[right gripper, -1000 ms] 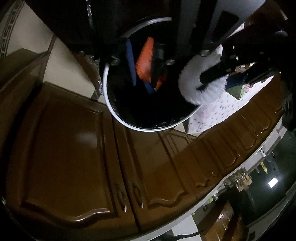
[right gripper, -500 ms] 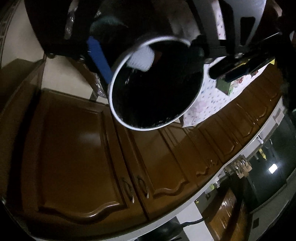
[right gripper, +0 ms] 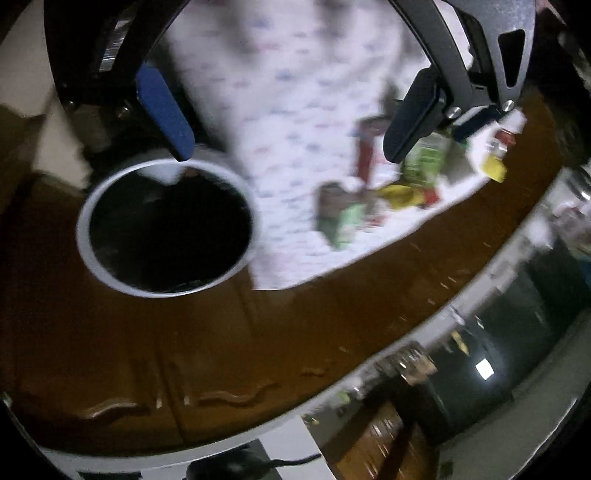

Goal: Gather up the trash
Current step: 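Grasp the white sponge block with left tool while right tool grasps white milk carton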

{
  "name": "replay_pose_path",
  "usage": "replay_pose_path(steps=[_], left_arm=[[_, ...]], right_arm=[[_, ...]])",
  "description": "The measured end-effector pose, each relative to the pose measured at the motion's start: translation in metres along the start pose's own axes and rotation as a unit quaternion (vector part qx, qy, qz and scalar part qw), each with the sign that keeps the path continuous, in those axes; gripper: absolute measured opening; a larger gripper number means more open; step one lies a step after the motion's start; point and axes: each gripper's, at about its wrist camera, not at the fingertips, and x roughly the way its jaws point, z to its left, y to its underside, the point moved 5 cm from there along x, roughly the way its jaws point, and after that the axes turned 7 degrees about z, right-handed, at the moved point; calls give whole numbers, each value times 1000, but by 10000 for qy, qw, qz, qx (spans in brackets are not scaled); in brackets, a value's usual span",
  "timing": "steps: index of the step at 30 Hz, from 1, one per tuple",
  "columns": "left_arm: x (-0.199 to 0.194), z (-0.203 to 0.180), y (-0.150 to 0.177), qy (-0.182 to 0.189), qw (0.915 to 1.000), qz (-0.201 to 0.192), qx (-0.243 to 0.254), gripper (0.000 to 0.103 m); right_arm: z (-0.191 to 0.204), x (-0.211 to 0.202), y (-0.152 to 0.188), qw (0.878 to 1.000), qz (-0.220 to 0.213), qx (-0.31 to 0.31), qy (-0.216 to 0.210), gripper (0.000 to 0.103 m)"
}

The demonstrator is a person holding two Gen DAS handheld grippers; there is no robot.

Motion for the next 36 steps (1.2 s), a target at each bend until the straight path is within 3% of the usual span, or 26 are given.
replay_pose_path(steps=[8,12,15,17,21,24,29,30,32,33,36], left_arm=[[-14,79,16,-539,9976,68,-433,77],[-6,97,12,-513,9973,177,-497,77],[-2,104,7,-451,9972,200,-561,77],[1,105,0,-415,9973,178,-576,77],[13,104,-15,-344,9985,165,-403,78],[24,107,-25,-491,9983,130,-286,78],[43,110,-34,-294,9990,211,-251,78],[47,111,-34,-324,9988,249,-266,77],[50,110,-33,-213,9990,274,-272,59],[51,109,-32,-137,9991,316,-264,45],[45,109,-30,-136,9993,245,-265,41]], right_arm=[[61,30,31,9982,122,-558,-157,102],[81,50,36,9964,373,-762,-45,101],[81,68,31,9964,555,-631,-145,92],[79,79,26,9964,651,-489,-249,81],[82,104,19,9942,930,-458,-280,79],[94,123,18,9904,1209,-589,-325,75],[110,148,18,9849,1505,-816,-246,75],[112,151,18,9845,1529,-811,-282,75],[115,157,19,9837,1572,-811,-309,75],[116,159,20,9832,1599,-812,-339,75],[117,158,23,9827,1611,-829,-384,74]])
